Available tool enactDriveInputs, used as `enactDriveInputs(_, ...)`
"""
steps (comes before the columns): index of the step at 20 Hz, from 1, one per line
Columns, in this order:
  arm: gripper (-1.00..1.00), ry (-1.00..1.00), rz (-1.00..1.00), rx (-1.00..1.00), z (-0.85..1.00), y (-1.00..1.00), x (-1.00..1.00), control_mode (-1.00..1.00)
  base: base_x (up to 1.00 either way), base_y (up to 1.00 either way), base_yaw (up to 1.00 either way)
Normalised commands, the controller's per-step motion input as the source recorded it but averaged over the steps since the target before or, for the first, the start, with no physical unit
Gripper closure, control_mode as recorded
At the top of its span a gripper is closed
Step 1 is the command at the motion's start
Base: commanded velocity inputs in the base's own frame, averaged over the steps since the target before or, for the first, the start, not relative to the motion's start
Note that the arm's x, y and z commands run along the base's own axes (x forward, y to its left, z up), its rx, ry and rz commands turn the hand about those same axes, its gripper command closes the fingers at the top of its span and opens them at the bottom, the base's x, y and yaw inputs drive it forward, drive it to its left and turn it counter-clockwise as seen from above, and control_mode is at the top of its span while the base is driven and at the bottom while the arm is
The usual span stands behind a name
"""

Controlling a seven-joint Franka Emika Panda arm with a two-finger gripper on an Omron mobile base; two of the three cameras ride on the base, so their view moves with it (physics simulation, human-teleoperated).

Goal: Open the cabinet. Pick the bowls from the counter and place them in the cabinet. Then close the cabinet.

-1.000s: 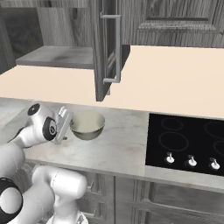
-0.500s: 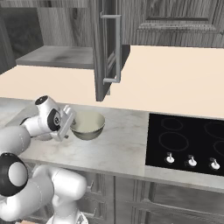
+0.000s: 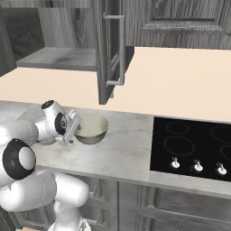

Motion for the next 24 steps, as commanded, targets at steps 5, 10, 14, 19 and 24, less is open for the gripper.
enactDriveInputs(5, -1.0, 0.0, 0.0, 0.0, -0.22, -0.04, 0.25, -1.0, 0.0, 0.0, 0.0)
enactDriveInputs(10, 1.0, 0.03, 0.0, 0.0, -0.19, 0.0, 0.33, -1.0, 0.0, 0.0, 0.0)
enactDriveInputs(14, 1.0, 0.02, 0.0, 0.0, -0.27, 0.0, 0.26, -1.0, 0.0, 0.0, 0.0)
enactDriveInputs(19, 1.0, 0.06, 0.0, 0.0, -0.33, 0.0, 0.12, -1.0, 0.0, 0.0, 0.0)
enactDriveInputs(24, 1.0, 0.07, 0.0, 0.0, -0.25, 0.0, -0.1, -1.0, 0.0, 0.0, 0.0)
